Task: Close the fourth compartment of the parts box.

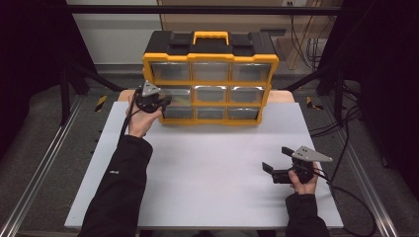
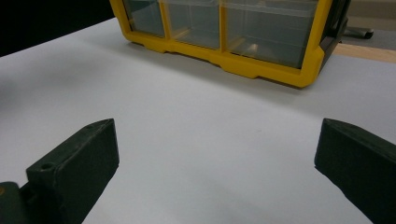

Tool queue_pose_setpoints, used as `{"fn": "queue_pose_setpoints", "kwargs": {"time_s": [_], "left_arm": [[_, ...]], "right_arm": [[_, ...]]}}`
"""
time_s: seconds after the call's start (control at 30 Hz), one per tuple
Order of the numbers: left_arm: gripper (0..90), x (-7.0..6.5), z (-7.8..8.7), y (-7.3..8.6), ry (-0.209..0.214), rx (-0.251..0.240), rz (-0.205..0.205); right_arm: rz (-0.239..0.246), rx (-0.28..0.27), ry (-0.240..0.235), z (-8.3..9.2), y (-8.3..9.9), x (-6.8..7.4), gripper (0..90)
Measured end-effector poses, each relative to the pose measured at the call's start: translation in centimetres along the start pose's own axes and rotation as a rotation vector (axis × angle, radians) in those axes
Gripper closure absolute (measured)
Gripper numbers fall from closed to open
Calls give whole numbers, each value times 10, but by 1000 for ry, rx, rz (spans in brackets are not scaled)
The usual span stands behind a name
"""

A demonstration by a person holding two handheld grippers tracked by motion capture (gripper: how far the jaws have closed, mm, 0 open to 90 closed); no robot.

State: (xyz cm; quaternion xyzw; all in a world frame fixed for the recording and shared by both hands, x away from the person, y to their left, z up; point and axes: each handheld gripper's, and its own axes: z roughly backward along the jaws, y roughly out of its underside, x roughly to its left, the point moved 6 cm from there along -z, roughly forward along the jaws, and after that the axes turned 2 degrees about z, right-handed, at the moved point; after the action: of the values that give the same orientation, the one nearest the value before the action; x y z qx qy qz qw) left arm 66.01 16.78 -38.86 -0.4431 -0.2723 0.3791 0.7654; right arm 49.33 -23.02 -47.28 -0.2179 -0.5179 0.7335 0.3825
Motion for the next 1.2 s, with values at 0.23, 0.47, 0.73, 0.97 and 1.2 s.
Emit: {"fn": "queue_pose_setpoints", "kwargs": {"time_s": [0.23,0.47,0.73,0.97,1.2], "left_arm": [[899,3,-4,0,-10,-11,14],[899,6,-6,0,-25,-13,9],[899,8,-9,1,-42,-17,12],[899,9,-11,0,-46,-27,2],[898,9,-13,1,-53,-29,19]], "right_arm": [[-2,1,0,0,0,0,3],[-2,1,-3,0,0,0,4],[1,-1,-2,0,0,0,3],[1,-1,-3,0,0,0,3],[-1,-1,-3,1,0,0,3]]}}
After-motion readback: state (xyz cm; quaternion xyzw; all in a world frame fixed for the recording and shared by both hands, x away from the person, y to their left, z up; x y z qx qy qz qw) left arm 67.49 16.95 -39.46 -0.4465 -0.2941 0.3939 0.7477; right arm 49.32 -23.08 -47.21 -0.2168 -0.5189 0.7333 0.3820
